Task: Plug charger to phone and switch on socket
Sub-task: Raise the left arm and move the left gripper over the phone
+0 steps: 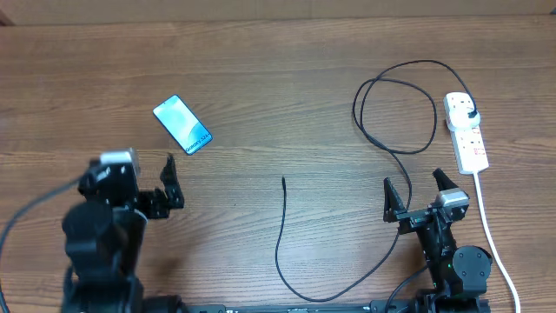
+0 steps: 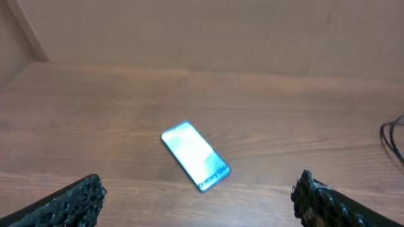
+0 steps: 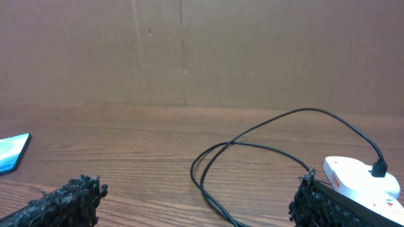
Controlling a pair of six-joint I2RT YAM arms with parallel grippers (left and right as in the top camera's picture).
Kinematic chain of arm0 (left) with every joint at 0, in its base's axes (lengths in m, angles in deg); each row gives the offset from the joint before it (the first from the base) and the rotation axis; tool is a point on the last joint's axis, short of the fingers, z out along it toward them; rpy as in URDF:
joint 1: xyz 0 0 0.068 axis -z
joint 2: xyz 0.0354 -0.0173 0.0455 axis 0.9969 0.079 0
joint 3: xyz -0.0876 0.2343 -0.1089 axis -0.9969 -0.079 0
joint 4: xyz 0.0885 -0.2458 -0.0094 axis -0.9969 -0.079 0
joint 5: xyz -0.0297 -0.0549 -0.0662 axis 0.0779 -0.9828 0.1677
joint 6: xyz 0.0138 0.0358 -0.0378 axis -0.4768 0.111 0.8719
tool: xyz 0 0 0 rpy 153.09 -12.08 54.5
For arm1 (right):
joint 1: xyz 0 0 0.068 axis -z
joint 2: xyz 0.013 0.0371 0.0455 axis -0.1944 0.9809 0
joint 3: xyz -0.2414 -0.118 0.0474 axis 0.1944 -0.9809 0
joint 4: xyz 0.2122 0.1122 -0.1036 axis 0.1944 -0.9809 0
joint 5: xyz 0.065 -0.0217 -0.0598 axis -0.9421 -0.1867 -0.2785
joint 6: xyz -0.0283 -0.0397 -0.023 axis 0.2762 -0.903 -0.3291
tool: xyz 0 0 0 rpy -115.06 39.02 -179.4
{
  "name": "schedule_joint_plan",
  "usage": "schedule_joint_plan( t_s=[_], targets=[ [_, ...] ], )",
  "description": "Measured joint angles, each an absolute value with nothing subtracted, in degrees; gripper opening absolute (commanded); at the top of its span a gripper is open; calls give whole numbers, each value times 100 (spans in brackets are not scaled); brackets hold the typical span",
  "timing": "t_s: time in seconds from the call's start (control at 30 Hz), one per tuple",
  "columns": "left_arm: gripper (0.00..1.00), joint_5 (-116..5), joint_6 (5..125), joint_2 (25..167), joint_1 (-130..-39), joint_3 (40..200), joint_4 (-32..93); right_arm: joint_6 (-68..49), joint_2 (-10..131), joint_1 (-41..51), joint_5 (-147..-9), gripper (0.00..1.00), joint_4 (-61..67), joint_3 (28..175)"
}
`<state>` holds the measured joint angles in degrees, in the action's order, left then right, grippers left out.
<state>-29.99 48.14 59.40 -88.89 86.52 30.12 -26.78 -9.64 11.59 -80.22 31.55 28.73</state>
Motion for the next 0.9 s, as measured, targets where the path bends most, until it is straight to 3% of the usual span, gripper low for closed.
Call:
schedule_joint_plan(
  t_s=[0.5, 0.9],
  targets=[
    [100, -2892, 5111, 9452, -8889, 12164, -245, -2673, -964, 1159, -8020, 100, 3158, 2873],
    [100, -3510, 4810, 10722, -8889, 12658, -822, -2678, -964, 1161, -8022, 100, 3155, 2873]
  ],
)
